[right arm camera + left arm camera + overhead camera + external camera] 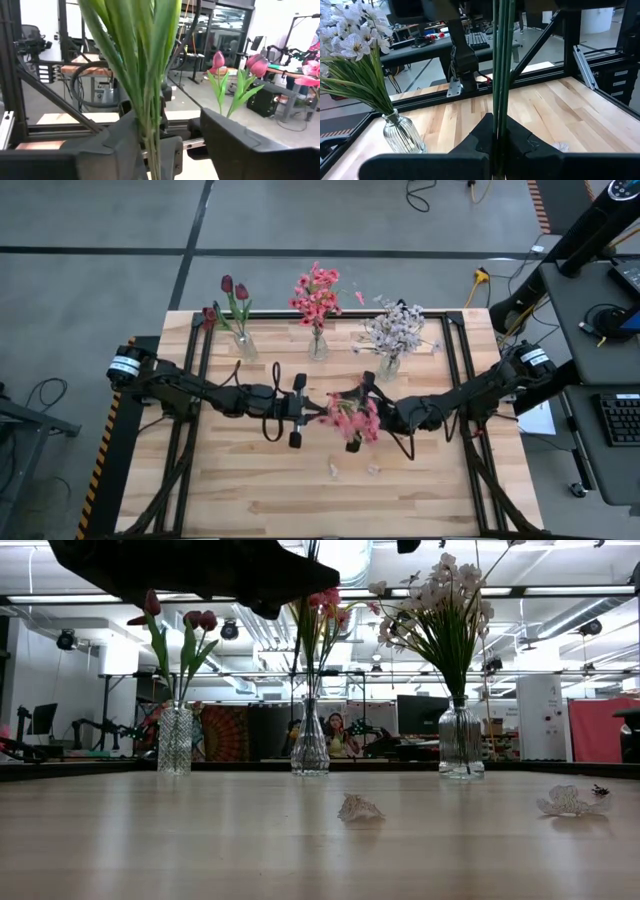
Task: Sort flowers into vase by color
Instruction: Put the pink flowers into the middle transparent vase
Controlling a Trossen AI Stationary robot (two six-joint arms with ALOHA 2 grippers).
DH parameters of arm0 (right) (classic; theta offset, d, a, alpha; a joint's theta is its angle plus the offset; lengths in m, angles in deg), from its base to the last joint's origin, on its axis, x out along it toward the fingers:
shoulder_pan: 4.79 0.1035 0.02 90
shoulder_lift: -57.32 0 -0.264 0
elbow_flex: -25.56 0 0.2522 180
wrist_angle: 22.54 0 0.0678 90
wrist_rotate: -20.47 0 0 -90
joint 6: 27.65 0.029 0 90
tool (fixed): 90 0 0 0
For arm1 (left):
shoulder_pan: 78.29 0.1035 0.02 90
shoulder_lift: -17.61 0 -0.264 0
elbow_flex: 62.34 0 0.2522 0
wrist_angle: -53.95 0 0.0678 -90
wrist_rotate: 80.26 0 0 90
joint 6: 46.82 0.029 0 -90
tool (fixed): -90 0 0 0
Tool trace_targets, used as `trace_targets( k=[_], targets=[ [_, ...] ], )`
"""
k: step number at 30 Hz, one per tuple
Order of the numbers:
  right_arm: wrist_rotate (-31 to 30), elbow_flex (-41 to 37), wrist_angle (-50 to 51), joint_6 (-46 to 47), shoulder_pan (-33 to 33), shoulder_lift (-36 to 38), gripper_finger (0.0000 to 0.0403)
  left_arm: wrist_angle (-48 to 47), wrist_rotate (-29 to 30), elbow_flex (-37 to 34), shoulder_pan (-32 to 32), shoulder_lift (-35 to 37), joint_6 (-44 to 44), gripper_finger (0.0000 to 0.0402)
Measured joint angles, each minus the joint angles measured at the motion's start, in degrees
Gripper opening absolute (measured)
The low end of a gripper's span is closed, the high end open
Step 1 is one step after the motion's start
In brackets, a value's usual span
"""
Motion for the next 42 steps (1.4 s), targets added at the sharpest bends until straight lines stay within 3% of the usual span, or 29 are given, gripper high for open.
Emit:
trace_targets(
  k=[9,14,20,33,42],
  targets=[
    [2.77,-0.01,0.22,0.0,0.0,0.04,0.0065,-0.98,4.24,0.02,0.04,-0.04,0.02,0.0002],
    [3.4,0.0,0.46,-0.74,0.0,0.04,0.0016,-0.8,5.82,0.02,-0.04,-0.07,-1.27,0.0019],
    [3.39,-0.01,1.9,0.53,-0.03,0.39,0.0014,-0.85,7.27,0.02,0.0,-0.04,-1.75,0.0058],
    [2.48,-0.02,10.0,2.09,-0.26,7.15,0.0013,-3.87,8.68,0.02,-0.04,0.44,-2.43,0.0232],
    [-1.74,-0.02,19.15,3.25,-0.63,13.86,0.0013,-5.23,10.39,0.02,-0.04,0.59,0.09,0.0268]
  ],
)
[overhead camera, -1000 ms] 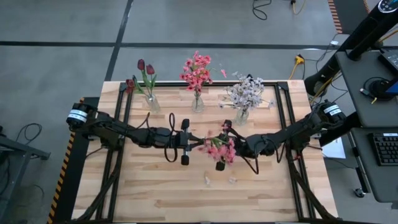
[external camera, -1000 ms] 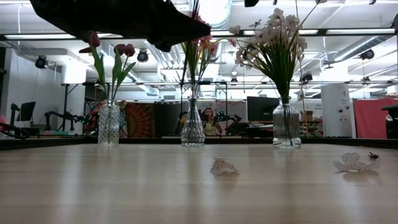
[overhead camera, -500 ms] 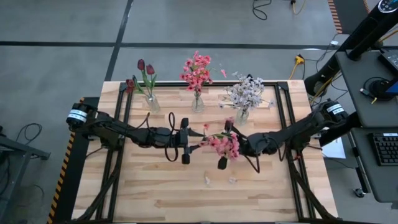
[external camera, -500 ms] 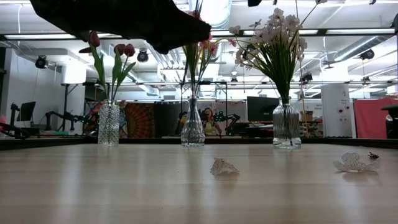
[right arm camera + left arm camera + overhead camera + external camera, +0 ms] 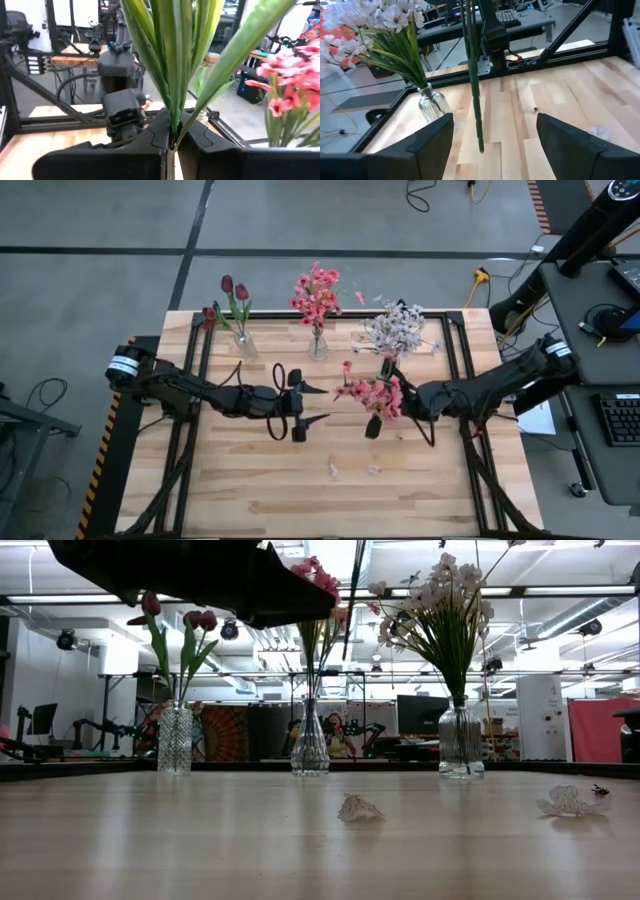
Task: Sort flowers into vase by color
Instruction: Put the pink flowers into the middle transparent vase
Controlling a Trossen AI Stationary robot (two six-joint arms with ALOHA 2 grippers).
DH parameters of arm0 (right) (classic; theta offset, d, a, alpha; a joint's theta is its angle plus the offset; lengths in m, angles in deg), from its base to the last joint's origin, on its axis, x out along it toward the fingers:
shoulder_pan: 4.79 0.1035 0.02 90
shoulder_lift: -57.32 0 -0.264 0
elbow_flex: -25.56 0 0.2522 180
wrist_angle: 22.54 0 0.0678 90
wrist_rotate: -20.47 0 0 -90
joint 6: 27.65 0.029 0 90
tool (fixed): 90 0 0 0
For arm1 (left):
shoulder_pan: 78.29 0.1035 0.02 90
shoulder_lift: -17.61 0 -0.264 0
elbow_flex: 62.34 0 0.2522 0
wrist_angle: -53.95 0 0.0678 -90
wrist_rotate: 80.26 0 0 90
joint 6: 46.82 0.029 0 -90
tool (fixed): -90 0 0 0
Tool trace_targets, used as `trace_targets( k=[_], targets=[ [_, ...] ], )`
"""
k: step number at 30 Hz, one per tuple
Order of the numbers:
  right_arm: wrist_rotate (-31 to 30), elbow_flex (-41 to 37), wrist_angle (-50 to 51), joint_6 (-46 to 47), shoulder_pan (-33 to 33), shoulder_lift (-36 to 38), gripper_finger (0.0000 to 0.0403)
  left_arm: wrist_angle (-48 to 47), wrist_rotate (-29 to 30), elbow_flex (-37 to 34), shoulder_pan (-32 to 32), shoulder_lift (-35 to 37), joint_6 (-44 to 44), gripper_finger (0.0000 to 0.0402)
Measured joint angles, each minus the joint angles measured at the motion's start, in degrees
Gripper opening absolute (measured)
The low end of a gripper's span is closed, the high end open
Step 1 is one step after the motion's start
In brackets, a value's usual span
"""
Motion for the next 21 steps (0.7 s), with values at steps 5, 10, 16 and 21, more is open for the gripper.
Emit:
trace_targets(
  k=[5,10,16,21],
  targets=[
    [0.05,1.05,5.89,1.59,-1.04,2.18,0.0013,-1.0,2.08,0.0,0.23,0.31,1.03,0.0266],
    [0.12,5.32,11.46,1.39,-2.83,1.12,0.0013,-0.79,-0.04,-0.68,0.79,0.84,2.61,0.0265],
    [0.19,9.91,15.95,1.13,-5.5,0.0,0.0013,6.92,-1.93,-6.75,3.1,2.61,2.28,0.0265],
    [1.08,11.81,17.14,0.53,-7.38,0.05,0.0013,17.05,-1.97,-12.97,6.86,5.33,1.13,0.0265]
  ],
)
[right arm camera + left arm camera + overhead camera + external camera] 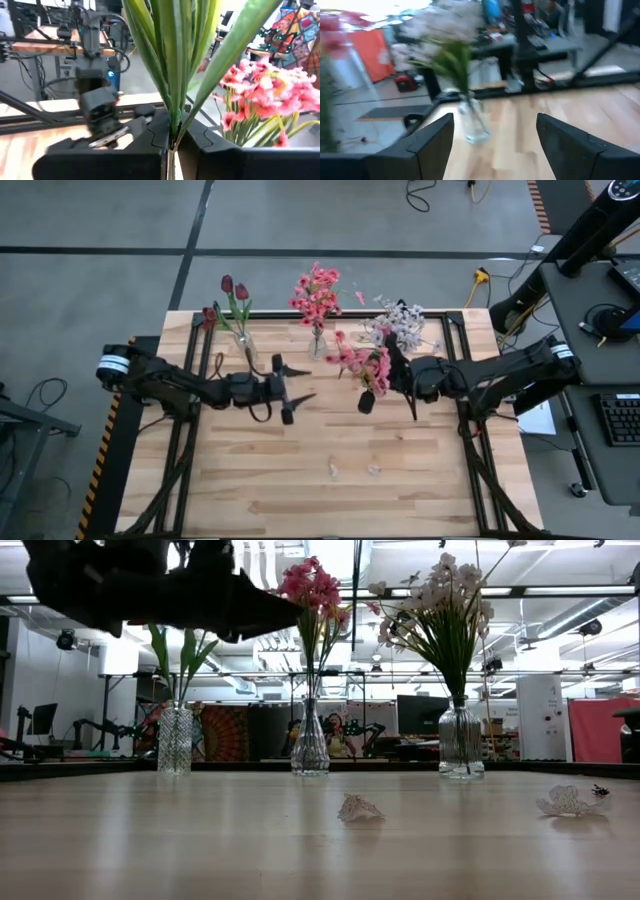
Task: Sort flowers into vase by color
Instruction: Put the pink flowers into the middle transparent vase
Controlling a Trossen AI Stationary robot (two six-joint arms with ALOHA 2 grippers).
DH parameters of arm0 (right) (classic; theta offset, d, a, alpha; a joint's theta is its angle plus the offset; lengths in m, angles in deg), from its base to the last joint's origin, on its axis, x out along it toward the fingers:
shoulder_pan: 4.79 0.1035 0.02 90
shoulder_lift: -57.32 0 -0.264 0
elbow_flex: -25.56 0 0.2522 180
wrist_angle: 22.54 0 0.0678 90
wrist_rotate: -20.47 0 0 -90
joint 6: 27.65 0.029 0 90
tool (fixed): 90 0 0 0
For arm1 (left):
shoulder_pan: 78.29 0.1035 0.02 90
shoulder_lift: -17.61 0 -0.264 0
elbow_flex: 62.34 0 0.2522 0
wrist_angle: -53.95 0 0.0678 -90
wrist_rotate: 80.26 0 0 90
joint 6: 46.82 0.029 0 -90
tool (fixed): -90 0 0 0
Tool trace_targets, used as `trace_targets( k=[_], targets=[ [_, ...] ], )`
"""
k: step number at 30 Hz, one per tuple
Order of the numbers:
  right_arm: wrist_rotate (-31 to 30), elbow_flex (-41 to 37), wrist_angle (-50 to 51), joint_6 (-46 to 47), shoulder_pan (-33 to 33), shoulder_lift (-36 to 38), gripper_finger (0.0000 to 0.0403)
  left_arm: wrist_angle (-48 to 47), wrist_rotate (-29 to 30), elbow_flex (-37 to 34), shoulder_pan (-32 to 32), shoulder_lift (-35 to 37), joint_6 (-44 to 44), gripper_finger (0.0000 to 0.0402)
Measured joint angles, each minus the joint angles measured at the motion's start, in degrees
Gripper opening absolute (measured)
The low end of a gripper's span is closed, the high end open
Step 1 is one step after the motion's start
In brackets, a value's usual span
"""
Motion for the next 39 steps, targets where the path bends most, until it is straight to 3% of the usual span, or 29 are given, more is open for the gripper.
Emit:
trace_targets(
  k=[5,13,19,26,31,39],
  targets=[
    [5.24,1.39,0.06,0.97,-1.94,0.02,0.0013,2.68,0.0,-2.48,4.37,0.86,-2.86,0.0265],
    [5.61,2.37,-0.13,-0.04,-3.4,-0.01,0.0013,-0.15,-0.01,-0.45,10.56,-3.67,-8.74,0.0265],
    [5.66,2.46,-0.66,-0.04,-5.61,-0.01,0.0013,-0.31,0.37,2.78,12.57,-9.66,-9.44,0.0265],
    [11.54,2.46,-1.55,-0.01,-8.18,-0.01,0.0013,2.14,5.1,5.68,14.88,-16.41,-11.4,0.0265],
    [11.62,2.46,-1.51,-0.3,-8.67,-0.01,0.0013,6.18,8.39,4.97,16.5,-19.15,-11.93,0.0265],
    [11.62,2.46,-1.49,-2.0,-8.78,-0.01,0.0013,6.93,5.84,5.89,19.02,-19.97,-10.19,0.0265]
  ],
)
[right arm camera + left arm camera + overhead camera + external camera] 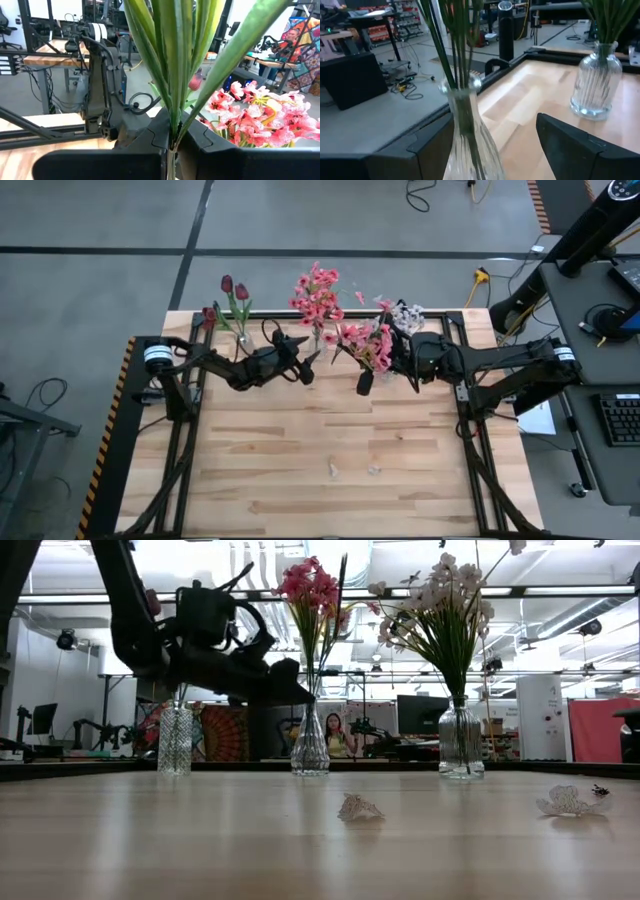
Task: Sort flowers into vase by color
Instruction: Put the pink flowers into the middle transparent vase
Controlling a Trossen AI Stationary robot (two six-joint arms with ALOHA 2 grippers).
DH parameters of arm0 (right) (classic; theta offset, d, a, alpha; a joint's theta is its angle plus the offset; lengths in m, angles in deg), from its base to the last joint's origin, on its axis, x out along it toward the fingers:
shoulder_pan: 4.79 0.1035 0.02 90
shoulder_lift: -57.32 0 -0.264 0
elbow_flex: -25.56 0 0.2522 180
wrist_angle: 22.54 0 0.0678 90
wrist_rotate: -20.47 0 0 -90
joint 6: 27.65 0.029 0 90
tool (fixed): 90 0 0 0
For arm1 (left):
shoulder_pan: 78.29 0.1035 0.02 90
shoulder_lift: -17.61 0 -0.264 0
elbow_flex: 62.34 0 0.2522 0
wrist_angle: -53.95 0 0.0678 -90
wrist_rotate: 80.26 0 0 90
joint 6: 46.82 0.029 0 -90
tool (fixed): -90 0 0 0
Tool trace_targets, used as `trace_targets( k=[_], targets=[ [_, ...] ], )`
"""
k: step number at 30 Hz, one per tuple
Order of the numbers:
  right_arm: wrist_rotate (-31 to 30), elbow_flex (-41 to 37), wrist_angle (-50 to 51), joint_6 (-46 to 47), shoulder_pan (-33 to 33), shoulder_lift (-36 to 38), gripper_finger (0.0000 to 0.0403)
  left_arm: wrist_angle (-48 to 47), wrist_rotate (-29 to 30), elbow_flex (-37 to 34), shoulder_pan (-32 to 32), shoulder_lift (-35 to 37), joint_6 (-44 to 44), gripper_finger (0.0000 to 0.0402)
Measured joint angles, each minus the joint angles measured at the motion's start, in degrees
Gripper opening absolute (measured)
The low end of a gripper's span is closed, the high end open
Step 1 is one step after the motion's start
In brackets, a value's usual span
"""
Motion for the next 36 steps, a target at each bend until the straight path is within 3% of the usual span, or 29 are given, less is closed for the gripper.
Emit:
trace_targets(
  k=[14,36],
  targets=[
    [0.02,0.0,-1.22,-0.53,-0.16,0.0,0.0013,-0.13,-6.33,1.55,3.56,-0.29,1.2,0.0265],
    [0.04,0.0,-1.28,-1.07,-0.9,0.0,0.0013,-3.88,-7.04,4.96,5.87,-1.52,1.97,0.0265]
  ],
)
